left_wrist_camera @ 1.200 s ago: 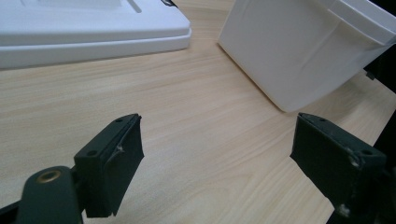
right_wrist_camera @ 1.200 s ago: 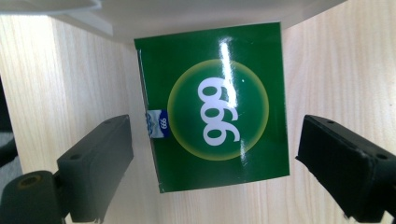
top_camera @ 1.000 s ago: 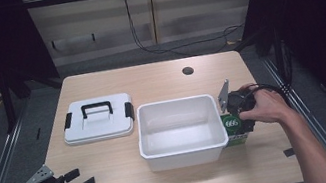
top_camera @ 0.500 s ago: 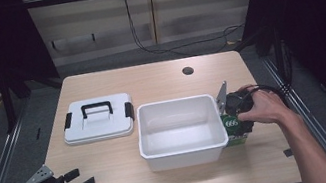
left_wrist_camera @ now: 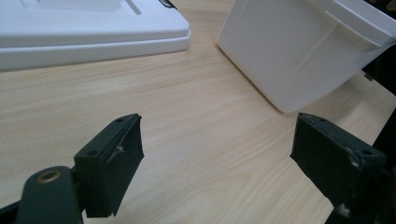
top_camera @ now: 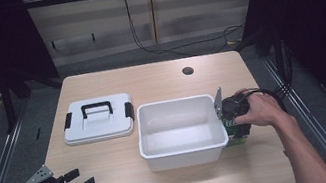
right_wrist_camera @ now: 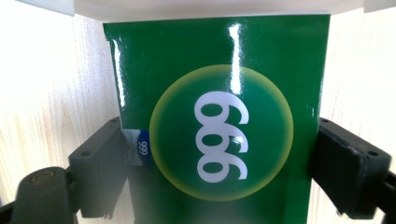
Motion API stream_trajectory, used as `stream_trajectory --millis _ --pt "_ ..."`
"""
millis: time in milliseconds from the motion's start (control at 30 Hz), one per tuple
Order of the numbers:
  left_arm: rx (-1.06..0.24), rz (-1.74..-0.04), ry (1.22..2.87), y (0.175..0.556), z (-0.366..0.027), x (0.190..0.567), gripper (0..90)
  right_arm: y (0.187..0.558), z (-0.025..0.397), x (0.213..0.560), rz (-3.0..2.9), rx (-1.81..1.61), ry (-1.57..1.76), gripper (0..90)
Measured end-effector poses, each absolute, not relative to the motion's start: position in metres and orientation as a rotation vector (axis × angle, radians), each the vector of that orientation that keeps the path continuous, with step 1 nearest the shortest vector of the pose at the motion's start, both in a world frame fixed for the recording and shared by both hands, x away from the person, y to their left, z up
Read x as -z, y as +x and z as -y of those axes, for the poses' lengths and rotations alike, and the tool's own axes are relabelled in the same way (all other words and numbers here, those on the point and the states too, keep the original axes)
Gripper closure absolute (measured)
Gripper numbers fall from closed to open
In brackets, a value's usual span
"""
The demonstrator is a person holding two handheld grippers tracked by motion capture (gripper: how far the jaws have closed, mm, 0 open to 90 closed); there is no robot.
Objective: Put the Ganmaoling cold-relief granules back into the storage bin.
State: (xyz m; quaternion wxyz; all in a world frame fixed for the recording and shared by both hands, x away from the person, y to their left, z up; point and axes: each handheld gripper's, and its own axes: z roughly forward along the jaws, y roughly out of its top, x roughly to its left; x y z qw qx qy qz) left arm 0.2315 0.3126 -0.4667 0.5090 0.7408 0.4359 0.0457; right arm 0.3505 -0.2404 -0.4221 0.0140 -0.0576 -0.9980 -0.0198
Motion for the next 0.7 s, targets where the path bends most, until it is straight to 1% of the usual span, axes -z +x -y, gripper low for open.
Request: stream_trajectory --millis 267,700 --pt "-0.106 -1.05 1.786 0.232 -0.312 0.467 16.3 0.35 0.242 0.419 3.1 0.036 -0.191 15.8" --pt "-0.104 -1.048 1.784 0.232 -0.312 0.466 16.3 0.345 0.254 0.399 3.103 0.033 -0.26 15.9"
